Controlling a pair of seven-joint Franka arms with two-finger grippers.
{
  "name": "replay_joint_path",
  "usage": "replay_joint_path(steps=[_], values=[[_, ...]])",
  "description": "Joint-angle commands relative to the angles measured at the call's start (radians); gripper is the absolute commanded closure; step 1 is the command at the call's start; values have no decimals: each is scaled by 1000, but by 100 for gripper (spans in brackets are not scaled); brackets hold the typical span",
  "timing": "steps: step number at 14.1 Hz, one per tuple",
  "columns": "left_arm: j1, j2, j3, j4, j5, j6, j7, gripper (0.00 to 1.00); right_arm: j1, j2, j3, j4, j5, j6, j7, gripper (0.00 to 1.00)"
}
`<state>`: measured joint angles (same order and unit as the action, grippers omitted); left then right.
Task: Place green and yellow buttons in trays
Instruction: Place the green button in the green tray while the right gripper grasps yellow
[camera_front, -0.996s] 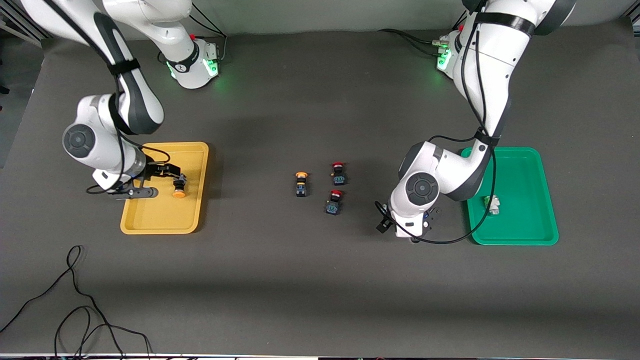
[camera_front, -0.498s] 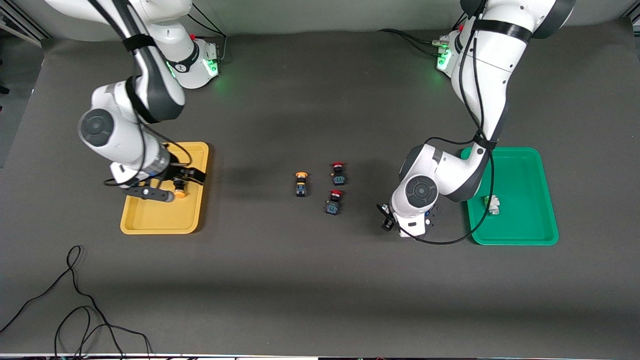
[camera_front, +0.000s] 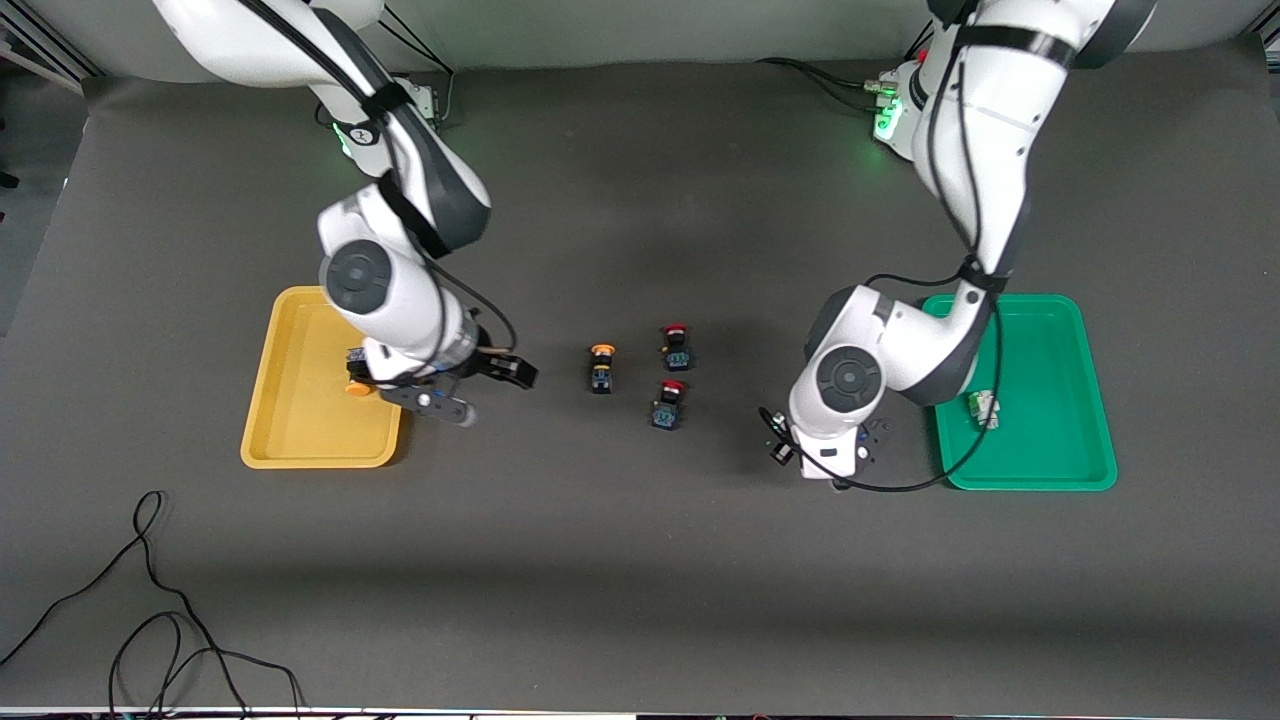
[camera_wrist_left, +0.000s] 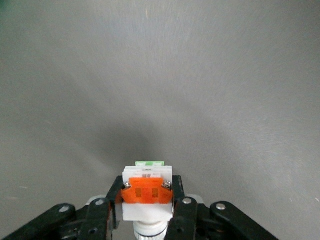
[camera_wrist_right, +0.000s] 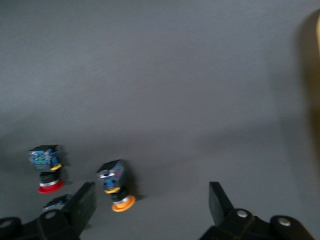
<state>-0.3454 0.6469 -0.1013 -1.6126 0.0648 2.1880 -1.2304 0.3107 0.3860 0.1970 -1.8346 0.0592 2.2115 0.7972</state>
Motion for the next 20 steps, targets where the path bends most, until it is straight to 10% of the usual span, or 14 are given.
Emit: replay_joint_path(steps=[1,8,14,15,17,18,19,20], values=[[55,-140,-5,2,-45,-183,299,94,54,111,-4,115,-54,-23,45,0],[369,-334,6,-119,-76,-432,1062,98,163,290,-11,235,-106,-21,106,1],[589,-322,6,-392,53,-44,1376,98,192,366,-4,233,-188,-18,145,3],[604,-314,6,-453,56,46,1388,98,208,370,-4,235,-191,-18,148,15],[620,-284,8,-512,73,165,1390,97,220,375,-4,233,-212,-18,174,91],[618,-274,6,-510,73,168,1390,95,220,375,-4,233,-231,-19,191,100],[618,-274,6,-509,73,167,1390,83,220,373,-4,233,-245,-19,221,100],[618,-271,6,-501,73,161,1391,31,219,370,-4,235,-246,-19,243,100]])
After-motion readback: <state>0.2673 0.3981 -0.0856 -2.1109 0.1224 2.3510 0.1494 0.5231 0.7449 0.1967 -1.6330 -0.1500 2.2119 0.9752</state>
